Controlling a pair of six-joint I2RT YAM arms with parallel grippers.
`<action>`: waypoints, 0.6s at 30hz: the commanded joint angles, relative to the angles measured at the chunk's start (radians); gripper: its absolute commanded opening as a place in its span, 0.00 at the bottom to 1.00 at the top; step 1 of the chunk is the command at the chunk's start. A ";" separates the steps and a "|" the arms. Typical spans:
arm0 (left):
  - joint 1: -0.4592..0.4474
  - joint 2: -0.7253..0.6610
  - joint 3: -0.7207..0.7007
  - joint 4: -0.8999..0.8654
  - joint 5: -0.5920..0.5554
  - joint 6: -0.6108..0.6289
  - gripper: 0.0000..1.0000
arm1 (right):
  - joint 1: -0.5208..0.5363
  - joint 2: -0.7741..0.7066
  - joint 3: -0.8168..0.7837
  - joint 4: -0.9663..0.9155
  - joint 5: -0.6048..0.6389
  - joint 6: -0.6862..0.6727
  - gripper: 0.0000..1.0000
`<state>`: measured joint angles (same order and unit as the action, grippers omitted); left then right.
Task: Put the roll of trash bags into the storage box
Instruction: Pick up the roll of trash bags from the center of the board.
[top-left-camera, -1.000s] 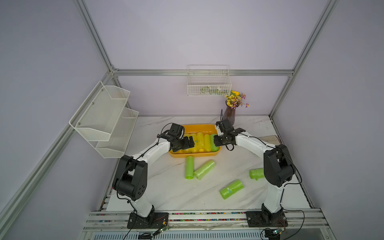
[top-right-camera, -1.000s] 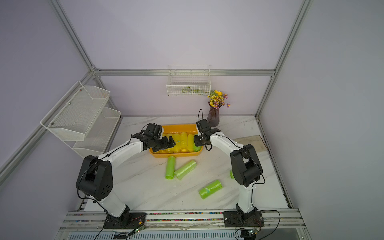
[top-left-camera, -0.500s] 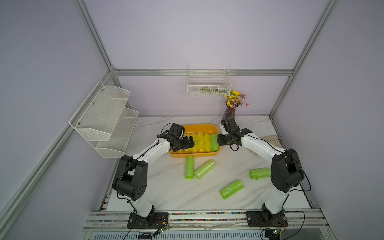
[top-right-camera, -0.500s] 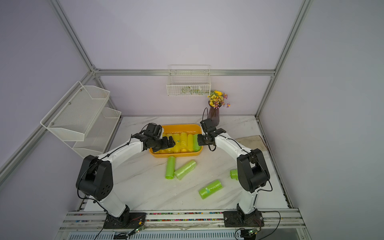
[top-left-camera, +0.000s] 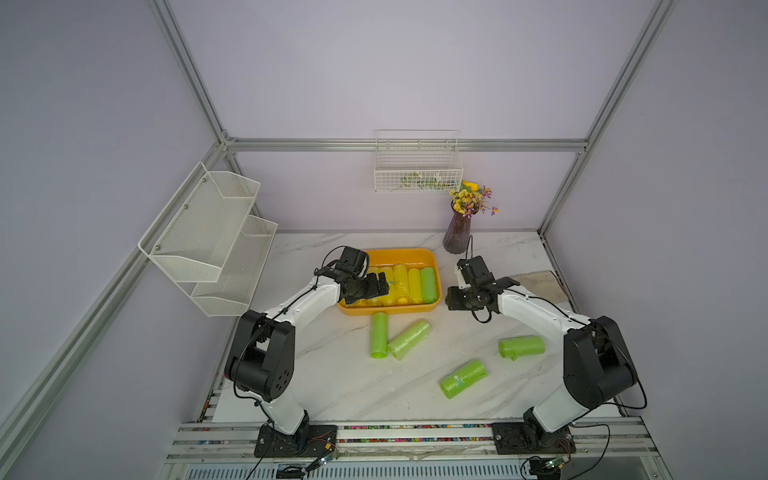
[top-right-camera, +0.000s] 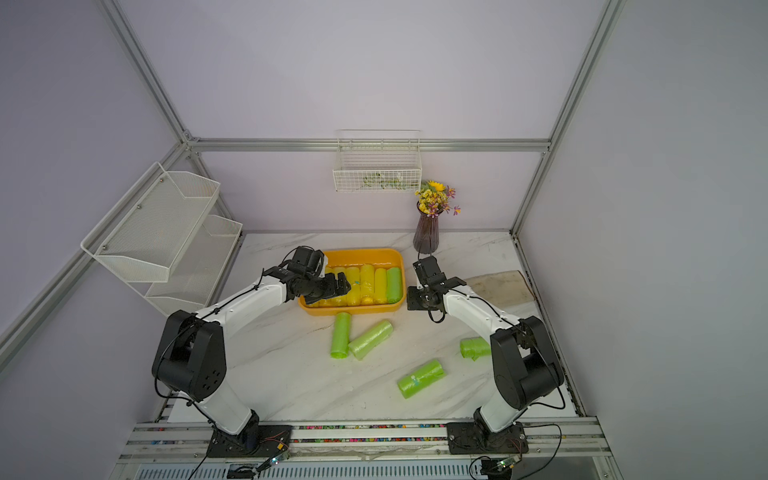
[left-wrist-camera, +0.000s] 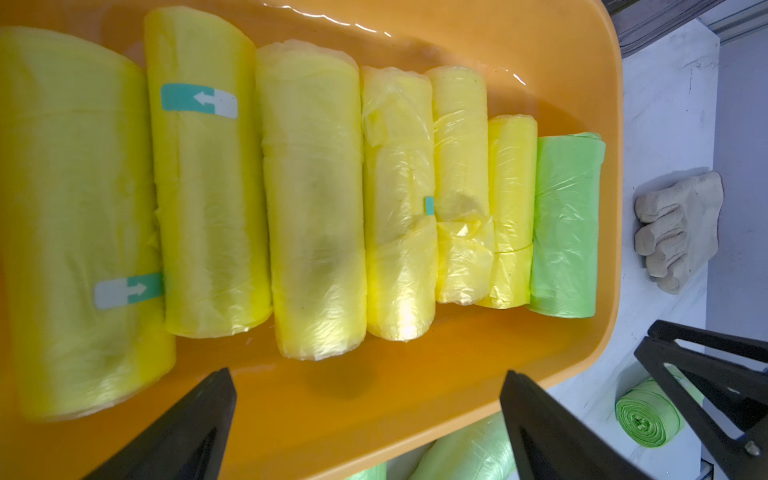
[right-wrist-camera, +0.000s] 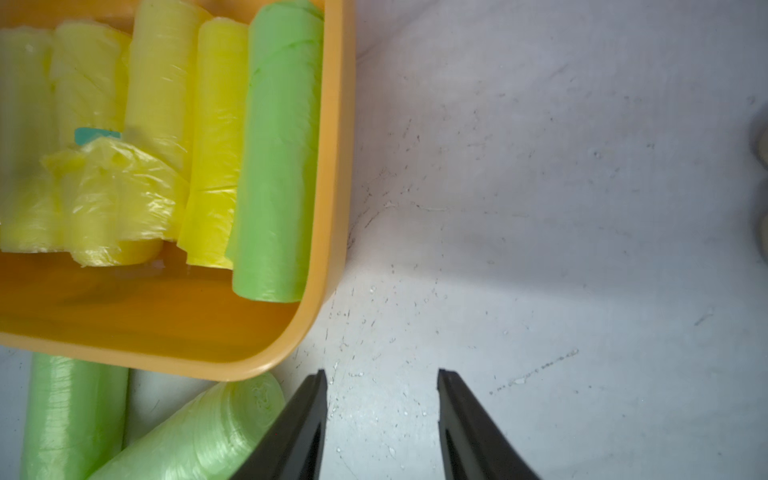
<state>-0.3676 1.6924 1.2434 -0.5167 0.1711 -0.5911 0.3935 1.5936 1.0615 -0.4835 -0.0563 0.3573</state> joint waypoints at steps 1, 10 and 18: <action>-0.001 0.009 0.016 0.026 0.004 0.007 1.00 | -0.004 -0.046 -0.048 0.042 -0.021 0.047 0.52; -0.002 0.027 0.014 0.030 0.021 0.008 1.00 | -0.037 -0.190 -0.162 -0.004 0.078 0.255 0.71; -0.001 0.053 0.041 0.031 0.027 0.032 1.00 | -0.082 -0.351 -0.262 -0.074 0.162 0.476 0.80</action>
<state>-0.3676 1.7451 1.2434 -0.5159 0.1810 -0.5827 0.3302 1.2995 0.8211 -0.5091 0.0463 0.7124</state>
